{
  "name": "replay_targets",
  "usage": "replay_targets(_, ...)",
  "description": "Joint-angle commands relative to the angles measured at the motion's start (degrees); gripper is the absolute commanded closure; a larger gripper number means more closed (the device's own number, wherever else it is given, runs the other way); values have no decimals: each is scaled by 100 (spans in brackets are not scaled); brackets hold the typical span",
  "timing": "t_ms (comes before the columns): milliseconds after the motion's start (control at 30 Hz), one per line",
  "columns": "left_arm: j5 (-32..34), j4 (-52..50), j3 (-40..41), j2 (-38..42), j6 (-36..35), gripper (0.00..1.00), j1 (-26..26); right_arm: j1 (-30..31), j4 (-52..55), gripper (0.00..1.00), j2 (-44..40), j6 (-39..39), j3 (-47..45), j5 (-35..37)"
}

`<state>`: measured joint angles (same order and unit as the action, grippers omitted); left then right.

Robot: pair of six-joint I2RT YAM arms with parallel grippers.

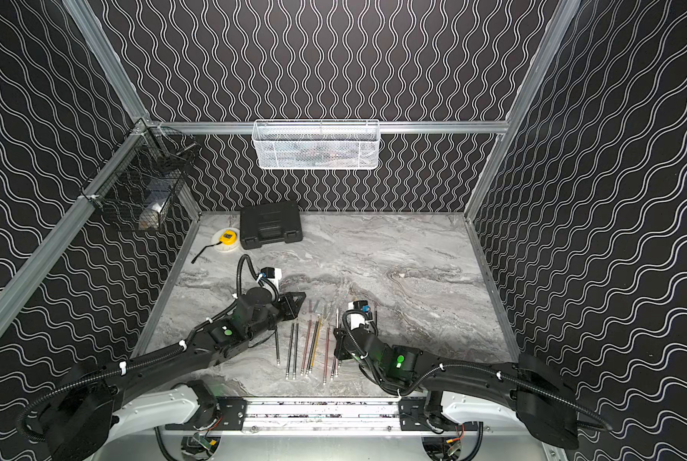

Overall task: Remove the protective cover of the pencils
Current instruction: Place the pencil at the center of the board.

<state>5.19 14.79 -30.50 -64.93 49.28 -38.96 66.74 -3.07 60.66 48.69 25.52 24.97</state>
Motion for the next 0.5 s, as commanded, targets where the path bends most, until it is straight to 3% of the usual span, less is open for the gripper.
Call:
replay_targets(0, 236, -148, -79, 76, -150, 96, 19, -68, 870, 100, -131, 411, 1, 587)
replay_targets(133, 281, -178, -88, 90, -158, 96, 17, -347, 1373, 100, -247, 690, -40, 591)
replay_targets(467, 222, -163, -118, -2, -146, 97, 13, -957, 1464, 100, -240, 940, -512, 157)
